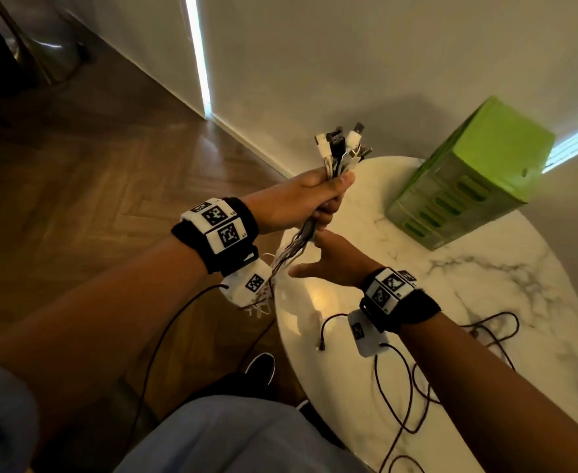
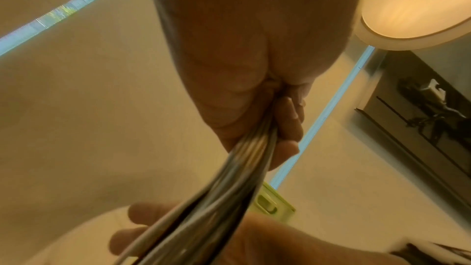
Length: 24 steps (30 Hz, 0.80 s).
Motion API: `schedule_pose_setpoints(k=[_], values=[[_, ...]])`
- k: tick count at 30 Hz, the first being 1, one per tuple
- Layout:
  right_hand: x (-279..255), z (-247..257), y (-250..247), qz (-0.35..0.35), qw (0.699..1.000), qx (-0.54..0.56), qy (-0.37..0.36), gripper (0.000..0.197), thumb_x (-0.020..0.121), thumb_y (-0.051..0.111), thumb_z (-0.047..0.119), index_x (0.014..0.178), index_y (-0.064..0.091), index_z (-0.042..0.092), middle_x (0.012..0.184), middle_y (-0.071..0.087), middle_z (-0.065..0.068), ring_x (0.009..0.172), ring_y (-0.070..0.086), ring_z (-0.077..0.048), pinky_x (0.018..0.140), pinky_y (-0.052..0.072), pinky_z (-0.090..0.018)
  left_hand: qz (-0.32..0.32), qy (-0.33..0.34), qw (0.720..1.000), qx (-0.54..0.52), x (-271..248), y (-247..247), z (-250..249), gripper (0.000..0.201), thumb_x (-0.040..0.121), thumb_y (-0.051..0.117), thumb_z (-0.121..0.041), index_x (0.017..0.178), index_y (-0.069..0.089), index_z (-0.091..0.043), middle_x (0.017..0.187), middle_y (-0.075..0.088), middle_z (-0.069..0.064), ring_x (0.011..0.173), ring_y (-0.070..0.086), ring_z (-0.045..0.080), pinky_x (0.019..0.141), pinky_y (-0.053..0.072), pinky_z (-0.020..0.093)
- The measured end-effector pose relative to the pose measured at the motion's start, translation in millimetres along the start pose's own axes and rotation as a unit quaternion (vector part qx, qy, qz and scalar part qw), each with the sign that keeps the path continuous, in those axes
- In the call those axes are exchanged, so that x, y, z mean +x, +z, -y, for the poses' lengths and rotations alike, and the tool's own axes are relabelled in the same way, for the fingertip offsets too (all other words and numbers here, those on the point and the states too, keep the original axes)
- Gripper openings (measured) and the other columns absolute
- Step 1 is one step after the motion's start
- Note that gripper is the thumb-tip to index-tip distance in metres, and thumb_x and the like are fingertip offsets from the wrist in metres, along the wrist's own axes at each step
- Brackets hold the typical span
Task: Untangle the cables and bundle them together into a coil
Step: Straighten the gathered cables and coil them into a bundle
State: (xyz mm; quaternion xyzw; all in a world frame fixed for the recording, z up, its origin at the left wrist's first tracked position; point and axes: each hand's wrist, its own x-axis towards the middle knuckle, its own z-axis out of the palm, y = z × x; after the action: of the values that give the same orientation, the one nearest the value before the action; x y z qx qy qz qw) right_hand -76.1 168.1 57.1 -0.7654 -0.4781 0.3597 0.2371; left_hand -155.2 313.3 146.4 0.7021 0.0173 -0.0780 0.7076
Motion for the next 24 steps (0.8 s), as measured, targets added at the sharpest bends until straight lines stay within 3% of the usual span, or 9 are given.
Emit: schedule_pose_setpoints(k=[2, 4, 7, 9, 13, 17, 20, 24], values=[[-26, -15, -6, -0.042, 0.996, 0.064, 0.041, 0.083, 0.082, 0.081, 0.036, 0.151, 0.037, 0.024, 0.147, 0.041, 0.013, 0.127, 0.041, -0.003, 0.104, 0.036, -0.020, 0.024, -0.006, 1.000, 0.003, 15, 18, -3, 0.036, 0.110, 0.030, -0.038, 0.080, 0.039, -0.020, 0.064, 0.035, -0.011, 0.059, 0.033, 0.008, 0.063, 0.040, 0.025], [-55, -33, -7, -0.075, 0.986, 0.104, 0.103, 0.078, 0.084, 0.080, 0.037, 0.149, 0.040, 0.024, 0.145, 0.043, 0.009, 0.125, 0.047, -0.007, 0.100, 0.045, -0.024, 0.040, -0.016, 0.999, -0.003, 32, 40, -6, 0.034, 0.110, 0.032, -0.037, 0.082, 0.040, -0.019, 0.063, 0.035, -0.011, 0.057, 0.034, 0.007, 0.064, 0.040, 0.026], [-107, -69, 2, -0.112, 0.973, 0.108, 0.173, 0.050, 0.091, 0.073, 0.036, 0.135, 0.055, 0.022, 0.128, 0.058, 0.004, 0.109, 0.062, -0.014, 0.093, 0.053, -0.029, 0.070, -0.030, 0.997, -0.018, 57, 77, -10, 0.029, 0.110, 0.035, -0.032, 0.084, 0.038, -0.019, 0.063, 0.032, -0.010, 0.054, 0.032, 0.007, 0.060, 0.040, 0.024], [-145, -92, 12, -0.136, 0.964, 0.116, 0.198, 0.033, 0.093, 0.071, 0.033, 0.123, 0.063, 0.020, 0.113, 0.067, 0.004, 0.097, 0.066, -0.014, 0.089, 0.052, -0.027, 0.092, -0.037, 0.994, -0.039, 73, 102, -9, 0.027, 0.109, 0.037, -0.030, 0.084, 0.037, -0.020, 0.066, 0.028, -0.005, 0.056, 0.028, 0.009, 0.057, 0.037, 0.025], [-217, -135, 24, -0.203, 0.930, 0.120, 0.283, 0.021, 0.095, 0.068, 0.030, 0.113, 0.068, 0.019, 0.102, 0.068, 0.007, 0.089, 0.064, -0.009, 0.083, 0.047, -0.022, 0.129, -0.060, 0.988, -0.055, 102, 153, -6, 0.028, 0.108, 0.042, -0.031, 0.082, 0.036, -0.022, 0.067, 0.025, -0.004, 0.059, 0.022, 0.012, 0.055, 0.033, 0.025], [-269, -171, 33, -0.351, 0.854, 0.175, 0.340, 0.003, 0.096, 0.066, 0.017, 0.097, 0.068, 0.015, 0.087, 0.068, 0.004, 0.076, 0.066, -0.013, 0.075, 0.050, -0.030, 0.124, -0.086, 0.988, -0.042, 120, 190, 7, 0.029, 0.107, 0.044, -0.035, 0.081, 0.037, -0.022, 0.064, 0.029, -0.008, 0.059, 0.025, 0.011, 0.054, 0.034, 0.024], [-287, -190, 33, -0.422, 0.807, 0.200, 0.362, 0.007, 0.095, 0.067, 0.019, 0.093, 0.066, 0.012, 0.079, 0.065, 0.003, 0.071, 0.062, -0.015, 0.069, 0.053, -0.034, 0.122, -0.107, 0.986, -0.033, 128, 214, 20, 0.030, 0.107, 0.044, -0.034, 0.080, 0.038, -0.023, 0.063, 0.030, -0.008, 0.060, 0.025, 0.012, 0.054, 0.034, 0.024], [-297, -201, 14, -0.513, 0.673, 0.423, 0.326, 0.014, 0.099, 0.061, 0.019, 0.089, 0.056, 0.010, 0.065, 0.058, -0.007, 0.052, 0.048, -0.017, 0.049, 0.039, -0.028, 0.120, -0.136, 0.983, -0.026, 136, 238, 32, 0.028, 0.107, 0.045, -0.034, 0.082, 0.038, -0.023, 0.063, 0.030, -0.009, 0.058, 0.025, 0.011, 0.054, 0.034, 0.025]])
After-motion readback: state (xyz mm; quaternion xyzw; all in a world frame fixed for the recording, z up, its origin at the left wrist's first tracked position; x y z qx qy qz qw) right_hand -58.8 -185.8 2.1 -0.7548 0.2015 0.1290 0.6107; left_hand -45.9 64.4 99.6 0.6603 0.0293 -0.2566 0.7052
